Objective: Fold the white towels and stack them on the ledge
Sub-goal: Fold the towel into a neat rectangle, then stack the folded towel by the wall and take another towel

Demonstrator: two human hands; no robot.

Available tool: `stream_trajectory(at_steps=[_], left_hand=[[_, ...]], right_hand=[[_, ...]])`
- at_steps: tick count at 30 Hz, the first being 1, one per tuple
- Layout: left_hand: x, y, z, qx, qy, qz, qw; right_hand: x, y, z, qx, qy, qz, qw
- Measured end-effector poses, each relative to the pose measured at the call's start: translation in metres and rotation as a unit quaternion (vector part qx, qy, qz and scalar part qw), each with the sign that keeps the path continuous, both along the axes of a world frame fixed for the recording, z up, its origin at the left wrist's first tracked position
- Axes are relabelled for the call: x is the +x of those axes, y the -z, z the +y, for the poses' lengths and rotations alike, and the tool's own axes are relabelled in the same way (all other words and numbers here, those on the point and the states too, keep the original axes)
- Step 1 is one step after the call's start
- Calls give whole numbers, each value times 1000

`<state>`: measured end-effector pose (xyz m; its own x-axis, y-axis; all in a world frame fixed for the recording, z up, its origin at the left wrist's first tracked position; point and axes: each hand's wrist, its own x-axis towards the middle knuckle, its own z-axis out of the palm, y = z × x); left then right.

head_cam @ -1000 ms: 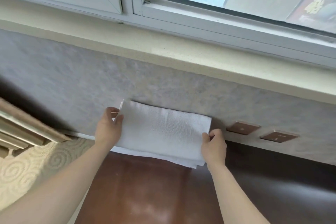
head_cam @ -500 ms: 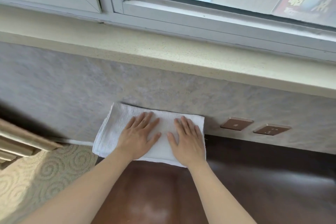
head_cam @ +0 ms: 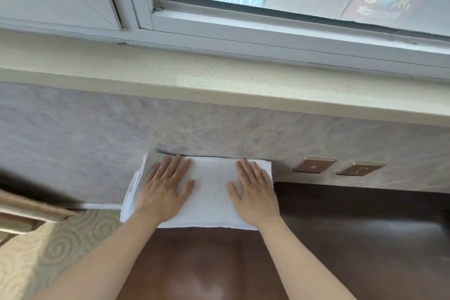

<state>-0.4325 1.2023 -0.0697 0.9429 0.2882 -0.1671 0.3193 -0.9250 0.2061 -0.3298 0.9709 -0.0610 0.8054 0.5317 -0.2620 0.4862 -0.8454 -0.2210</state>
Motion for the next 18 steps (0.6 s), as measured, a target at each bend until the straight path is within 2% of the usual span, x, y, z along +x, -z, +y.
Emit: stream_trajectory(at_steps=[2,5,8,10,14,18], left_hand=[[-8,1,17,21,-10,11,1000],[-7,-4,11,28,-36,8,999],[1,-13,-24,-46,0,-52,998],[4,-11,-38,-59,34,-55,996],[3,-5,-19,-29,6,-9,1000],[-9,-5,11,5,-10,23,1000]], right_hand=[[3,-3,-10,-21,44,5,999],[-5,-9,0,-57,103,-48,992],[-21,-9,28,35,7,-34,999],[-24,-4,35,48,-42,-1,998],[-9,-4,1,-10,34,-2,999],[-4,-14,-28,-57,106,43,992]])
